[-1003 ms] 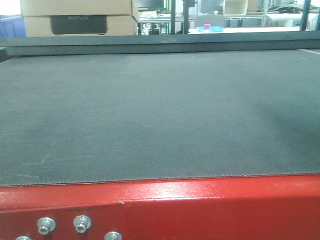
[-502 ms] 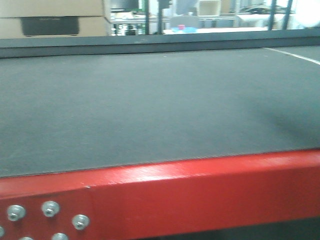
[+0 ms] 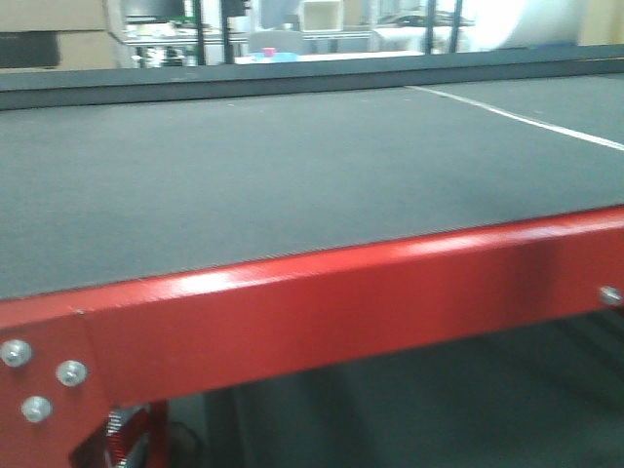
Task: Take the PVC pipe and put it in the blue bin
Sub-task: 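Drive the base to the shelf of blue bins holding both clamps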
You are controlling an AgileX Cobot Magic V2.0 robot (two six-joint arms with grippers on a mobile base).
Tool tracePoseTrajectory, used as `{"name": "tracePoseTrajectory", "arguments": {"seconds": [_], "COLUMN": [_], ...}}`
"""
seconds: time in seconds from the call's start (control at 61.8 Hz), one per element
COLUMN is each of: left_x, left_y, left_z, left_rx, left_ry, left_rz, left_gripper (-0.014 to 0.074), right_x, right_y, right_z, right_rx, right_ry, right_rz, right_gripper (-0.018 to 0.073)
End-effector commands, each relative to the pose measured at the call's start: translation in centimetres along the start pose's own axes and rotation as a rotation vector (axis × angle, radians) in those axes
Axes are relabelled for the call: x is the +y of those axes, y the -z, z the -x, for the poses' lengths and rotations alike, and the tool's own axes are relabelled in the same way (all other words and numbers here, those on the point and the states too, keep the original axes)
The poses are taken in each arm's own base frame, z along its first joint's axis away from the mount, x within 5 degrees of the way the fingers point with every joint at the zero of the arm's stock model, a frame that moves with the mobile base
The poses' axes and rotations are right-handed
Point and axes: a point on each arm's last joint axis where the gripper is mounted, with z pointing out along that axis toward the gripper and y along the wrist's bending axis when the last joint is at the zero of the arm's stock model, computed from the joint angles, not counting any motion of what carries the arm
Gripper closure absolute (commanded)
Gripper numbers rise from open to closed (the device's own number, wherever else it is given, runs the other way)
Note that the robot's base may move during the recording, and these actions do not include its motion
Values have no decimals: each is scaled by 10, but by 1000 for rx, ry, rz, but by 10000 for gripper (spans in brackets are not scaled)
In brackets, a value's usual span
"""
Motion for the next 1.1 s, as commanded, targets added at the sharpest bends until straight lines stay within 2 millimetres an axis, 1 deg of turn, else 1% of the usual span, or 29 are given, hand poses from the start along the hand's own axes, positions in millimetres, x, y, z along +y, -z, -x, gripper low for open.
{"name": "tracePoseTrajectory", "arguments": {"seconds": [0.0, 1.084], "left_x": [-1, -1], "left_y": [1, 1], "left_z": [2, 2], "left_rx": [-25, -25], "left_ry": [2, 2], "left_rz": [-5, -5], "left_gripper": [707, 707], "right_x": [0, 0], "right_y": [2, 2], "right_z": [2, 2], "right_rx": [-29, -29], "right_ry": [3, 3], "right_rz": [-5, -5], "right_gripper": [727, 727]}}
